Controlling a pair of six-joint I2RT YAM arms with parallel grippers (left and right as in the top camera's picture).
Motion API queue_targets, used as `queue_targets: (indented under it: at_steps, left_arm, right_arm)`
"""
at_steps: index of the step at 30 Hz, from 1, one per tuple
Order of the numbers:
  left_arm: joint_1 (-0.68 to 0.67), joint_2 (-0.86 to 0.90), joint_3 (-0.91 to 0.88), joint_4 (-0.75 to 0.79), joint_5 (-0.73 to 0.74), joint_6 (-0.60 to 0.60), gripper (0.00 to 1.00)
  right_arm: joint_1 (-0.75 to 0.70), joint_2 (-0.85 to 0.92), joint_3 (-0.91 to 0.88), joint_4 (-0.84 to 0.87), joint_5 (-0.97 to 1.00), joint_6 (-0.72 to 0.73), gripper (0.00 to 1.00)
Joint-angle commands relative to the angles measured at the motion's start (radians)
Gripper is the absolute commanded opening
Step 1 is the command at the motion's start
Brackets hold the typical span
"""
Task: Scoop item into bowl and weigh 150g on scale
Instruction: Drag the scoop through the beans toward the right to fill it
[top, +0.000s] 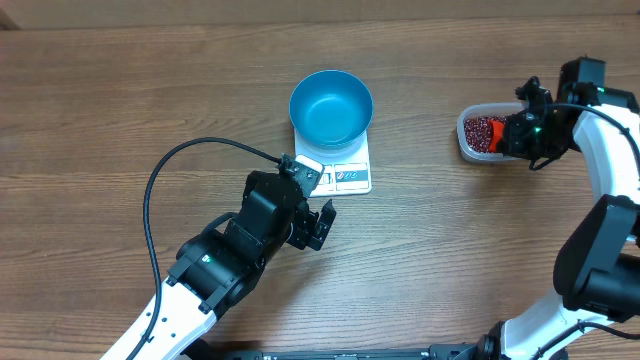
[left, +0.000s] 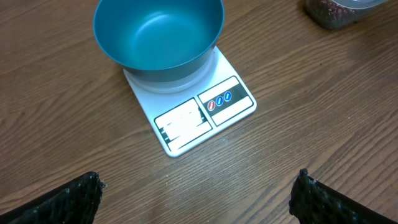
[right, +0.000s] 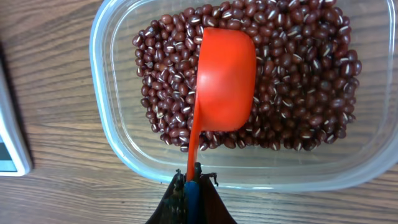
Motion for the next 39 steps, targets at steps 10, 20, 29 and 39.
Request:
queue_targets:
  at_steps: [10, 20, 29, 39]
  left_arm:
    - [0.005, 0.011, -0.001, -0.004, 0.012, 0.018, 1.0]
    - [0.005, 0.011, -0.001, -0.004, 0.012, 0.018, 1.0]
    - [0.005, 0.011, -0.001, -0.004, 0.012, 0.018, 1.0]
    - [0.005, 0.011, -0.001, -0.004, 0.012, 0.018, 0.99]
  right_arm:
    - [-0.062, 0.003, -0.016, -0.019, -0.129, -0.001, 0.04]
    - [-0.062, 0.003, -0.029, -0.018, -0.167, -0.001, 0.04]
    - [-0.062, 0.003, -0.064, 0.01, -0.194, 0.0, 0.04]
    - [-0.068, 0.003, -0.065, 0.011, -0.215, 0.003, 0.04]
